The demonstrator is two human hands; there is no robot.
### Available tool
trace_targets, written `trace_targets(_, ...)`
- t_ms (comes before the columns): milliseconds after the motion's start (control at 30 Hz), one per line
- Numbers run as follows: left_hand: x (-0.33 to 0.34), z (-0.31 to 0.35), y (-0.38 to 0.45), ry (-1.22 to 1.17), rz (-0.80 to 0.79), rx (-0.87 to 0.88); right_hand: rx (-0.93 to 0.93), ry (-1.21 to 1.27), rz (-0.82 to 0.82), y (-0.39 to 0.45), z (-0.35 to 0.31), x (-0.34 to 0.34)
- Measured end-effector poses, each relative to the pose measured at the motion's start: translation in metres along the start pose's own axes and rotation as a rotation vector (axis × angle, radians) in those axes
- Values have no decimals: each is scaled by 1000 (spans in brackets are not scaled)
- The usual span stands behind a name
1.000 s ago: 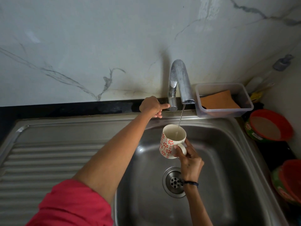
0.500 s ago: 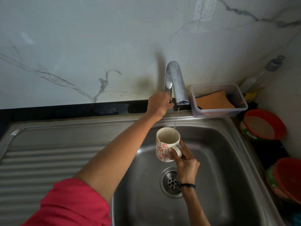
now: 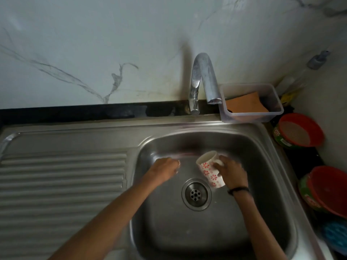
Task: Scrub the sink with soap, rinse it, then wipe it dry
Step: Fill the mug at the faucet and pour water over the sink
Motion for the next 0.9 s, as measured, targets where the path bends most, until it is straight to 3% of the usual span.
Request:
trace_targets(100, 46, -10, -21, 208, -153, -61, -41, -361, -127, 19, -30, -5)
trace_targets(200, 65, -12, -37, 333, -256, -131, -226, -597, -237, 28, -73, 12)
trace_targets(367, 82, -9, -67, 462, -388, -184, -544, -739, -422, 1, -107, 51)
trace_targets(500, 92, 5, -95, 227, -393, -67, -649, -530, -548, -29, -83, 55)
trace_targets(667, 102, 18, -128, -204, -384, 29, -506, -178, -521, -51, -39, 28)
trace_targets(733, 107, 18, -134, -223, -369, 27, -439, -245, -508, -47, -33, 20)
trace_targets(900, 119, 23, -139, -261, -400, 24, -478, -760, -405, -47, -64, 25)
Point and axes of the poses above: each hand's wrist, its own y-axis towards the middle knuckle, its own x-axis out of the palm, z = x × y, the point moved 5 cm from there along y, towards the middle knuckle, and after that the axes turned 6 degrees about -z, right-handed, at the moved point
